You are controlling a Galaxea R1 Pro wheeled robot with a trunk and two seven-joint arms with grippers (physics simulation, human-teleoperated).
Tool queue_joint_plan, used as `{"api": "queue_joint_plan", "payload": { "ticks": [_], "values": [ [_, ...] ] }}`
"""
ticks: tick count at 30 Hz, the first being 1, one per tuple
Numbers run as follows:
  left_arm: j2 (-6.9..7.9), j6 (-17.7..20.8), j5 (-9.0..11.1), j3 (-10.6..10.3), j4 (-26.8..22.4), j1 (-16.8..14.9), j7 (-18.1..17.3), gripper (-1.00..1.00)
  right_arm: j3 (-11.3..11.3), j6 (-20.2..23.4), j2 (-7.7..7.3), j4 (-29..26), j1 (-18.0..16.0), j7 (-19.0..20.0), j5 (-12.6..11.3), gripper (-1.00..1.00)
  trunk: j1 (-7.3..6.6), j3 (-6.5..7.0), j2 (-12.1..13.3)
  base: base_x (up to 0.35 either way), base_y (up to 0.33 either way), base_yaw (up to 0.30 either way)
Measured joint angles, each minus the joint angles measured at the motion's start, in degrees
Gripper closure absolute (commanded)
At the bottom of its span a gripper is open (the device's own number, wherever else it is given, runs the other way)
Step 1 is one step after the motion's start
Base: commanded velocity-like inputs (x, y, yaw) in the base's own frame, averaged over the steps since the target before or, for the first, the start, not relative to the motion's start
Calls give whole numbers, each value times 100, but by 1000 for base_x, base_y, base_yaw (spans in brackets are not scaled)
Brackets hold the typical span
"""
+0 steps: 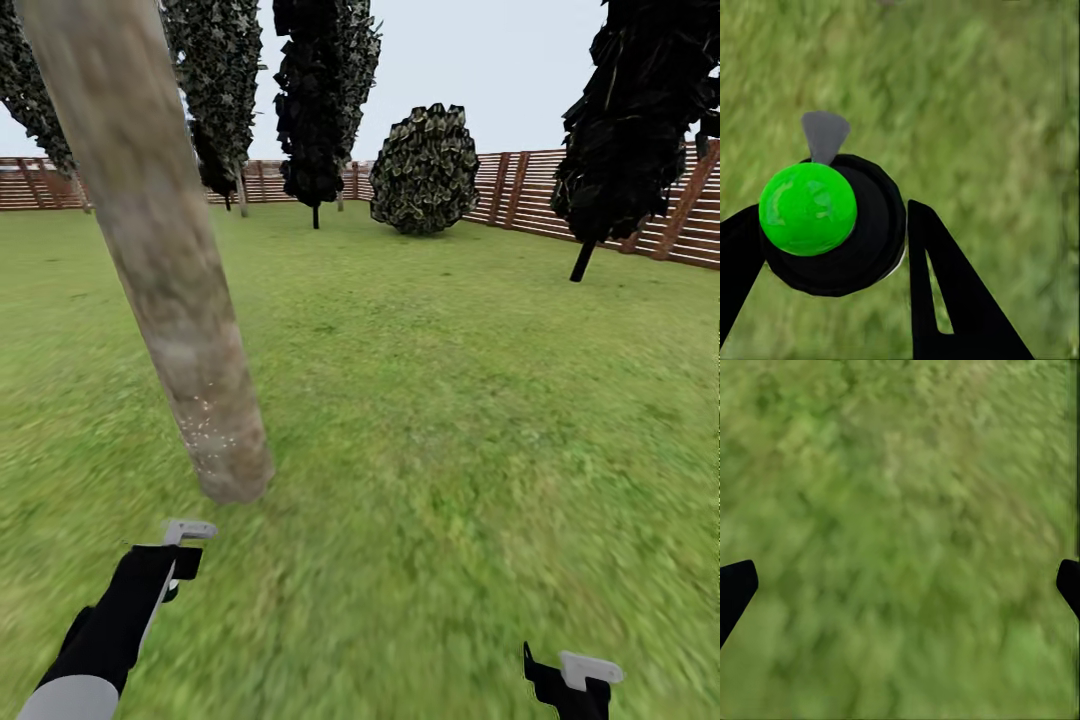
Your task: In the garden, pick up the pesticide atomizer on the floor and spray pesticide onto both trees until each tree trunk is fully covered.
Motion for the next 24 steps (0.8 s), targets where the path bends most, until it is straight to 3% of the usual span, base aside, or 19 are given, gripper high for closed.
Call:
{"api": "queue_joint_plan", "payload": {
  "ticks": [4, 9, 16, 24],
  "values": [
    [-108, -48, -67, 6, 52, -2, 90, 100, 3, 0, 0, 0, 0, 0, 0, -100, -1, 0, 0, 142, -266, 0],
    [-126, -49, -78, 24, 57, -3, 446, 100, 6, 1, 0, 0, 0, 1, 0, -100, -2, 0, 0, 210, -217, 0],
    [-139, -45, -54, 30, 52, -3, 457, 100, 6, 1, 0, 0, 0, 1, 0, -100, -2, 0, 0, 253, -180, 1],
    [-146, -37, -56, 31, 35, -1, 478, 100, 7, 0, 8, 2, -2, 1, 0, -100, -2, 0, 0, 257, -178, 222]
  ]
}}
